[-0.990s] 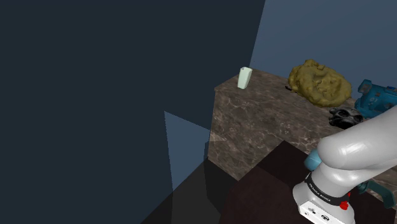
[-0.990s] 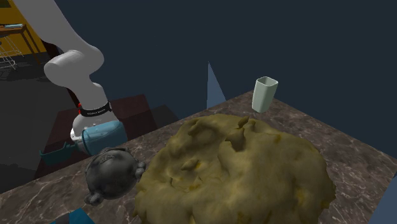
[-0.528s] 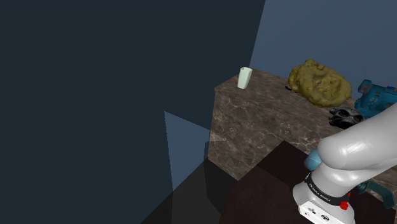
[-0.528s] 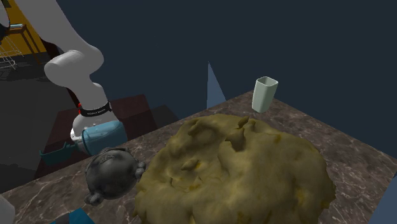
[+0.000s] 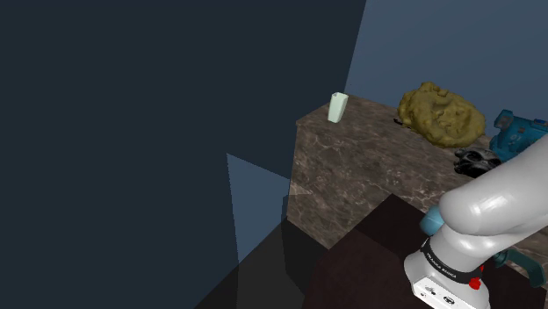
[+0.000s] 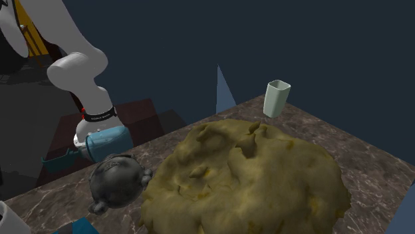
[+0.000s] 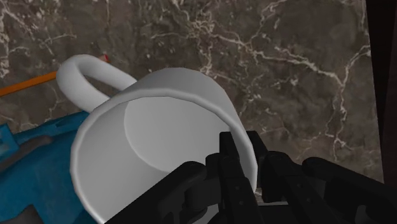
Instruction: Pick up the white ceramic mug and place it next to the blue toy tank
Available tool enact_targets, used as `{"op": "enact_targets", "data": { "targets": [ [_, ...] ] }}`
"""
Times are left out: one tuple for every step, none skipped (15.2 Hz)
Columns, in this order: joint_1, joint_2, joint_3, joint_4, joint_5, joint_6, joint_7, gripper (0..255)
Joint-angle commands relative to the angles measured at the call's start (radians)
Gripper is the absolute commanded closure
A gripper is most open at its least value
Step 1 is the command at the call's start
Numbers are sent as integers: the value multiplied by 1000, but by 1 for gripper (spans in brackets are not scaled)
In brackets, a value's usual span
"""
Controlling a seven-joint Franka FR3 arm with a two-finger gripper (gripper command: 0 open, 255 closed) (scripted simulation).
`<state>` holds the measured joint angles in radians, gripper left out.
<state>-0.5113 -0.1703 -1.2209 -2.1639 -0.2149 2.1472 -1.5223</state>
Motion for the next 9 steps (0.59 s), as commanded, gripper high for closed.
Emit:
{"op": "enact_targets", "data": {
  "targets": [
    [13,23,-21,-17,22,30,-16,255],
    [21,38,-34,-25,36,46,-26,255],
    [30,53,-47,-32,52,61,-38,255],
    [39,71,-60,-40,71,77,-52,255],
    [48,90,-73,-47,93,92,-68,255],
    [56,112,-86,-55,119,107,-86,255],
    [65,137,-98,-62,150,122,-108,255],
    [70,165,-108,-68,185,137,-134,255],
    [69,196,-111,-74,225,150,-162,255]
  ]
}}
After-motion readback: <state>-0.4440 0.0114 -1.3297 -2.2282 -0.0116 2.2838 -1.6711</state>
